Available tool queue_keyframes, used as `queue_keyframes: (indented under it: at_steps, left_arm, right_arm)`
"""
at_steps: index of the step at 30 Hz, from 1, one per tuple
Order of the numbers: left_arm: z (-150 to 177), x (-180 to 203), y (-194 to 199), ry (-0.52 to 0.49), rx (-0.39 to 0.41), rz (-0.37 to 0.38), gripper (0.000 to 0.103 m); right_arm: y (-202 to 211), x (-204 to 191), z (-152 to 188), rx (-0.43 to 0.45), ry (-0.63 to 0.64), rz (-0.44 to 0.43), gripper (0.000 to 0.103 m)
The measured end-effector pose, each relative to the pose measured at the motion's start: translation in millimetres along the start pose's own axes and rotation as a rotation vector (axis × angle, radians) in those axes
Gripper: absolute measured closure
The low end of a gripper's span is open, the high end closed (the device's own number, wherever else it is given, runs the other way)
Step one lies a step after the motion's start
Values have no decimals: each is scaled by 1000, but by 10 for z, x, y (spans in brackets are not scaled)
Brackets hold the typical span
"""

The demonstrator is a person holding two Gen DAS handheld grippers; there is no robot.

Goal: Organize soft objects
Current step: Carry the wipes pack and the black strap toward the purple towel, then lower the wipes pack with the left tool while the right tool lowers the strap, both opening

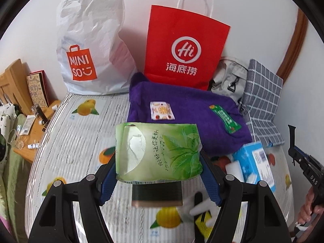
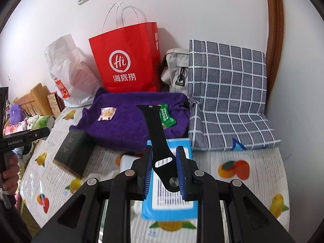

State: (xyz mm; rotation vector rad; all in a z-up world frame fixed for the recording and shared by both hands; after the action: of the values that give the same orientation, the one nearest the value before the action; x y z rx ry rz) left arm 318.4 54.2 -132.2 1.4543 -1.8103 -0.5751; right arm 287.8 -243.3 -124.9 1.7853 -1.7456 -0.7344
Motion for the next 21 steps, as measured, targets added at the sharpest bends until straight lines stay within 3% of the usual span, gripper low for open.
queue_keyframes:
  at_steps: [7,21]
  left_arm:
    - [-278,55,-262,-8,-30,27,31]
    - [-682,-72,-961,5,-101,-30,31]
  right_arm:
    - [-240,-97,-295,5,2,-27,80]
    - [-919,-366,-701,-41,6,-90,80]
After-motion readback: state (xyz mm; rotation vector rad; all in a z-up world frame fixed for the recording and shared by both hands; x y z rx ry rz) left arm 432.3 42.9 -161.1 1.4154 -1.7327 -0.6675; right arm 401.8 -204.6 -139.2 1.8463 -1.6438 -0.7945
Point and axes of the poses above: each gripper's, at about its wrist camera, not at the fingertips, and y roughly against the way its jaws point, x to its right, z to its underside, the point moved 8 cm from there along -y, roughly the way its jaws point, and after that the axes turned 8 degrees about z, right-handed, at the moved point
